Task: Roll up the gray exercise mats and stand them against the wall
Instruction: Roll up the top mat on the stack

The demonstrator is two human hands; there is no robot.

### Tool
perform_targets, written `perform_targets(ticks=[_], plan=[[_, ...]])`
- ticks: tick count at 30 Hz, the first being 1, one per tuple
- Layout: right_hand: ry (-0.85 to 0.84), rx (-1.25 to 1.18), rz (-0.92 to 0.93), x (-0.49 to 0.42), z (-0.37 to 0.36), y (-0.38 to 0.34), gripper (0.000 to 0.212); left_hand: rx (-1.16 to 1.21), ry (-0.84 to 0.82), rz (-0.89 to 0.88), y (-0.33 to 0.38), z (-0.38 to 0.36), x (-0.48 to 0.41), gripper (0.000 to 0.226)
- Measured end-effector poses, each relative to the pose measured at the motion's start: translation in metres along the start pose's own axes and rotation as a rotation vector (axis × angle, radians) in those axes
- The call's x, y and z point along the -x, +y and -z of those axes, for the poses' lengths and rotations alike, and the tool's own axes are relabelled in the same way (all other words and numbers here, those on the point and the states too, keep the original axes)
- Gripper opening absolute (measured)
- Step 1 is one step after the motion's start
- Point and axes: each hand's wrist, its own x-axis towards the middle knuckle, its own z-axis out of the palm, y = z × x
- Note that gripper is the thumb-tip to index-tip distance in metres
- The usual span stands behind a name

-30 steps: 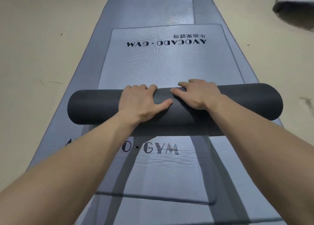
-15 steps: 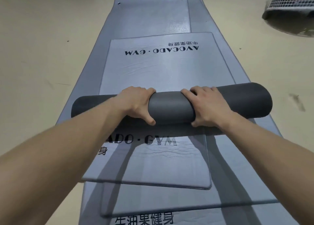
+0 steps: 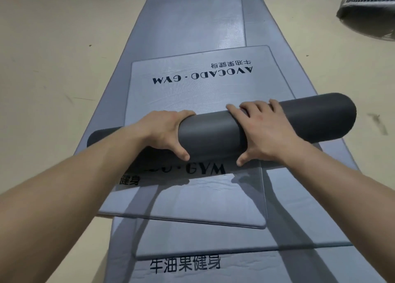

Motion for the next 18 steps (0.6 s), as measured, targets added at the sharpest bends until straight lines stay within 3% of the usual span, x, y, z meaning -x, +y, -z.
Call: perform_targets(ticks=[2, 6, 12, 18], plan=[[0.024, 0.018, 0.004, -0.004, -0.006, 0.0, 0.133, -0.077, 0.065, 0.021, 0.004, -0.006, -0.003, 0.123], [-0.033, -0.047, 0.023, -0.03, 0.006, 0.012, 0.13, -0.367, 0.356, 0.078, 0.015, -0.041, 0.003, 0.137], [0.115, 0.061, 0.003, -0.035, -0.024, -0.006, 0.153, -0.201, 0.24, 0.024, -0.01, -0.014, -0.026, 0.13], [-0.014, 0.058, 0.06, -0.067, 0.003, 0.0, 0.133, -0.035, 0.112, 0.028, -0.019, 0.007, -0.042, 0.121]])
